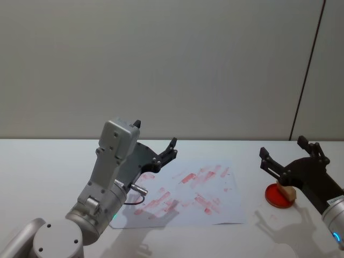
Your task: Use the one hand to pick up the stamp and affix it onto the A4 paper.
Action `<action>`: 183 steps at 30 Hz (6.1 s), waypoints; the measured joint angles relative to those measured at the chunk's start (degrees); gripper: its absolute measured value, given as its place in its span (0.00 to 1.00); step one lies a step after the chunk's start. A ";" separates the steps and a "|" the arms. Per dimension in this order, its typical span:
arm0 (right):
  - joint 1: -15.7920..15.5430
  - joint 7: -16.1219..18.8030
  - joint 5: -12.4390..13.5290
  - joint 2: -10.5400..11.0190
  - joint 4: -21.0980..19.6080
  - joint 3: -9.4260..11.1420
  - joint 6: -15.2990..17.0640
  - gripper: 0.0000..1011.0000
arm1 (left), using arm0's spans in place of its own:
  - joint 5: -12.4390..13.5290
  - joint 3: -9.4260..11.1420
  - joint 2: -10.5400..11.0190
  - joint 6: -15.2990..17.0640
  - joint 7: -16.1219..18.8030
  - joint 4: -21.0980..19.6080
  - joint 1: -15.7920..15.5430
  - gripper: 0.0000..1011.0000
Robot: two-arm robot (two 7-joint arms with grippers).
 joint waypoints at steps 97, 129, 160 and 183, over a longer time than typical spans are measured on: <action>-1.23 1.55 -10.62 3.82 5.18 0.95 11.04 0.99 | 0.00 0.00 0.00 0.00 0.00 0.00 0.00 0.99; 8.19 4.40 -18.26 -1.21 18.24 -0.96 11.26 0.99 | 0.00 0.00 0.00 0.00 0.00 0.00 0.00 0.99; 10.80 5.24 -20.15 -3.03 22.22 -1.84 10.44 0.47 | 0.00 0.00 0.00 0.00 0.00 0.00 0.00 0.99; 11.13 4.73 -18.19 -3.52 21.93 -1.67 6.81 0.47 | 0.00 0.00 0.00 0.00 0.00 0.00 0.00 0.99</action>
